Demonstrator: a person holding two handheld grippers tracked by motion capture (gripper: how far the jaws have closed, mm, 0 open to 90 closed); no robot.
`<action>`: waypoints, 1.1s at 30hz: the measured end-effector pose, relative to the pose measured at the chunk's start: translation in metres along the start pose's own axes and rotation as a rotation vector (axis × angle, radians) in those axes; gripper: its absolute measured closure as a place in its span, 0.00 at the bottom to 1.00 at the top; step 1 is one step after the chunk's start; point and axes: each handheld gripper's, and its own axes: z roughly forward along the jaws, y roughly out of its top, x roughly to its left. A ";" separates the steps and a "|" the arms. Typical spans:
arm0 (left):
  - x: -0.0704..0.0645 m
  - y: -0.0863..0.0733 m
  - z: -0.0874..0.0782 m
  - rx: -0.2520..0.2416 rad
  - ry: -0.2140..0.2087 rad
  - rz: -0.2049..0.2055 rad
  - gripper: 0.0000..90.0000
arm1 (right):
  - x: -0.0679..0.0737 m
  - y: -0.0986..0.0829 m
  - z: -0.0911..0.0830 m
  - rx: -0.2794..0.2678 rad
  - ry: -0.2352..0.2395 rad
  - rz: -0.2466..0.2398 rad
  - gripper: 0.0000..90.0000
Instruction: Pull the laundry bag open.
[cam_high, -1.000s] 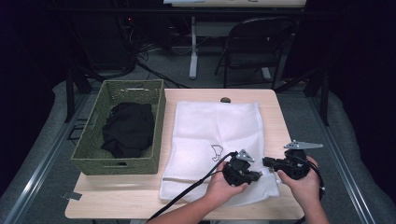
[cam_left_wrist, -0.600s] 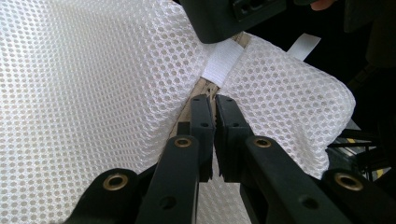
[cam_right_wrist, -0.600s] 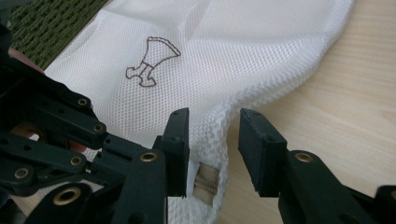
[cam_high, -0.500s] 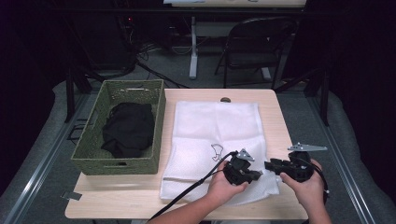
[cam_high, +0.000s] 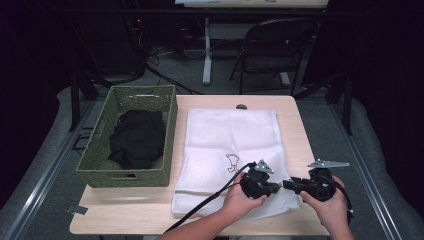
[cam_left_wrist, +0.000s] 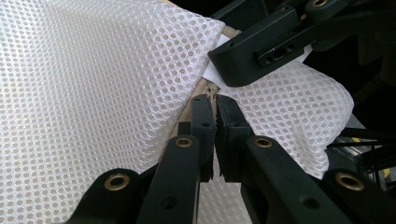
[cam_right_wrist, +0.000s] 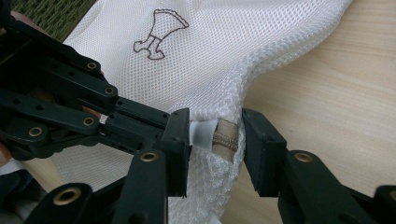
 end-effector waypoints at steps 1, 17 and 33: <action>0.000 0.000 0.000 -0.002 -0.001 -0.004 0.97 | 0.000 0.000 0.000 0.003 0.003 0.007 0.73; 0.003 0.000 0.001 -0.001 -0.023 -0.023 0.97 | 0.003 -0.001 0.000 -0.003 0.030 -0.027 0.91; 0.004 0.000 0.001 -0.004 -0.034 -0.049 0.96 | 0.007 -0.001 -0.001 -0.009 0.016 -0.036 0.92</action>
